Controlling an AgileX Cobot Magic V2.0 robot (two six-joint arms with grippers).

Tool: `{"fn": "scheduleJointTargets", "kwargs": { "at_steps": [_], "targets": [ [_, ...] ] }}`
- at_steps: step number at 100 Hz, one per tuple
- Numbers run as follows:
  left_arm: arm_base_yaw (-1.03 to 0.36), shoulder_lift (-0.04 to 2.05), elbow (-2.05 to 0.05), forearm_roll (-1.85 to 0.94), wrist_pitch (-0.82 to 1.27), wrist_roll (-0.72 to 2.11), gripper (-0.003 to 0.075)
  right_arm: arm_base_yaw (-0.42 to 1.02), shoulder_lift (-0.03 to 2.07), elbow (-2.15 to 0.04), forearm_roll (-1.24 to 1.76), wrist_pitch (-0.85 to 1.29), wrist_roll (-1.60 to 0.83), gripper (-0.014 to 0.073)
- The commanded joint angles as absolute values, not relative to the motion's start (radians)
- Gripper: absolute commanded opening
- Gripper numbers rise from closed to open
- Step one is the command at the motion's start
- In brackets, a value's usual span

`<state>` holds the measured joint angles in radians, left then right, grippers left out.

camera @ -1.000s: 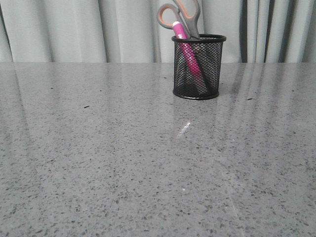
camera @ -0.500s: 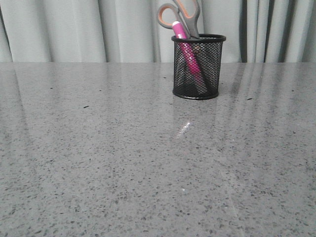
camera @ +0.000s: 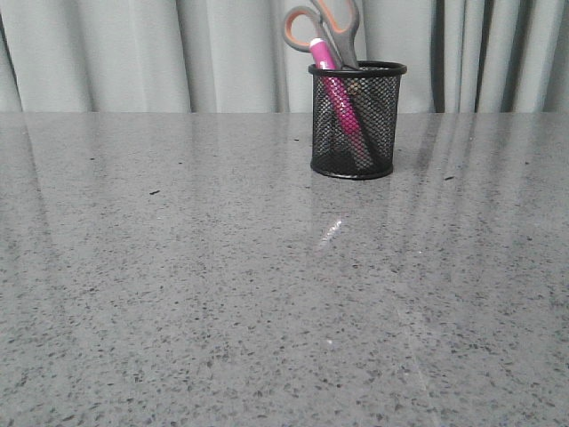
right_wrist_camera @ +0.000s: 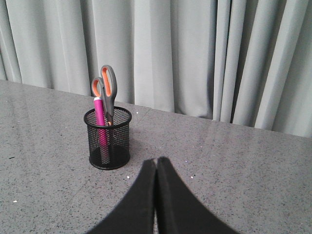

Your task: Put pen and scissors into bin

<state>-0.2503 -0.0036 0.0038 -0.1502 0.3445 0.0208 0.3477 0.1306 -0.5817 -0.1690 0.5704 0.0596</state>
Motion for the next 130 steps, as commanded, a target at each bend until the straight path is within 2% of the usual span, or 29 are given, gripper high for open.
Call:
{"fn": "scheduleJointTargets", "kwargs": {
  "at_steps": [1, 58, 80, 99, 113, 130],
  "targets": [
    [-0.246, -0.035, 0.026, -0.171, 0.306, 0.012, -0.002, 0.344, 0.146, -0.603, -0.187, 0.5, 0.058, -0.0067],
    [-0.246, -0.035, 0.026, -0.171, 0.306, 0.012, -0.002, 0.342, 0.153, -0.527, -0.257, 0.487, 0.058, -0.0067],
    [-0.246, -0.035, 0.026, -0.171, 0.306, 0.012, -0.002, 0.342, 0.167, -0.275, -0.294, 0.219, 0.063, -0.0067],
    [-0.246, -0.035, 0.026, -0.171, 0.306, 0.012, -0.002, 0.332, 0.137, -0.057, -0.134, 0.0, 0.063, -0.0067],
    [-0.246, -0.035, 0.026, -0.171, 0.306, 0.012, -0.002, 0.271, 0.064, 0.027, -0.13, 0.006, 0.063, -0.0067],
    [-0.246, -0.035, 0.026, -0.171, 0.306, 0.012, -0.002, 0.166, -0.033, 0.025, -0.13, 0.218, 0.063, -0.0067]
  ]
}}
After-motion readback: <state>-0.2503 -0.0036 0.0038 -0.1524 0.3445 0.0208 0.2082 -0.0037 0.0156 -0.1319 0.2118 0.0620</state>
